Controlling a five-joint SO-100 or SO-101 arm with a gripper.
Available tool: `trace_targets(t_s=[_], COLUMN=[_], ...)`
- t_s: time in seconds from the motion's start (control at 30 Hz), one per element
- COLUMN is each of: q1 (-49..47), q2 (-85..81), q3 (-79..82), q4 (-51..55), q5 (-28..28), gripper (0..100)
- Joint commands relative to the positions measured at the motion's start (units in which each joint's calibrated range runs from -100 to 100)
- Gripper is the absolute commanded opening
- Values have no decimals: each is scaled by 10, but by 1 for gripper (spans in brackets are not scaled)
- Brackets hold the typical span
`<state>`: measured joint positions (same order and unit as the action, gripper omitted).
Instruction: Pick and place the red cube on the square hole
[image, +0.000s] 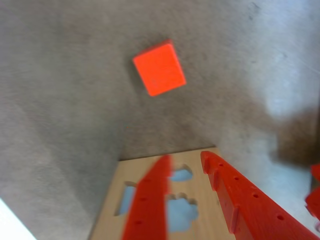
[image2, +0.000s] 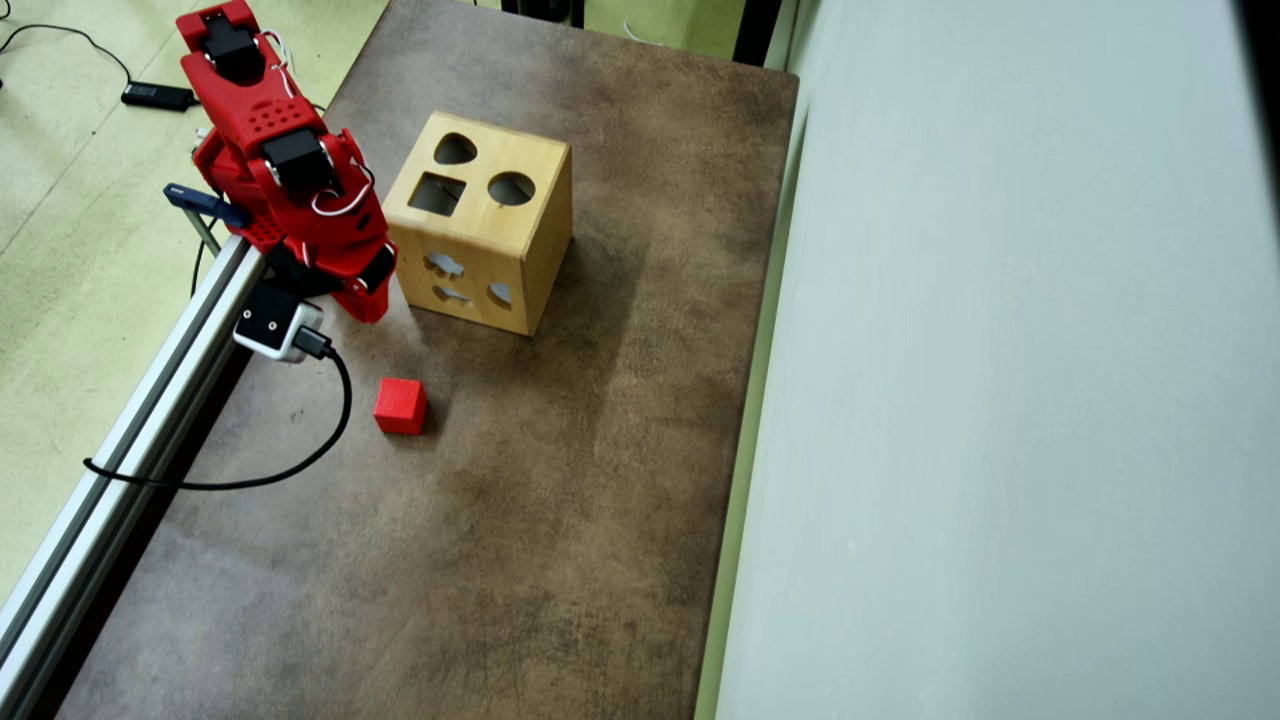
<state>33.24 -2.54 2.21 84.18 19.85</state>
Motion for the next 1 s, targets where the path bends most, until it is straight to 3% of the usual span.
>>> trace_targets(t_s=[0.0, 0.13, 0.27, 0.53, 0.83, 0.97], q1=[1, -5, -2, 0, 31, 62], q2=[-6, -5, -5, -6, -4, 17], q3=[-28, -28, -28, -28, -20, -20], q4=[60, 116, 123, 115, 108, 51], q5=[3, 3, 4, 8, 103, 128], gripper=[32, 53, 66, 67, 67, 67])
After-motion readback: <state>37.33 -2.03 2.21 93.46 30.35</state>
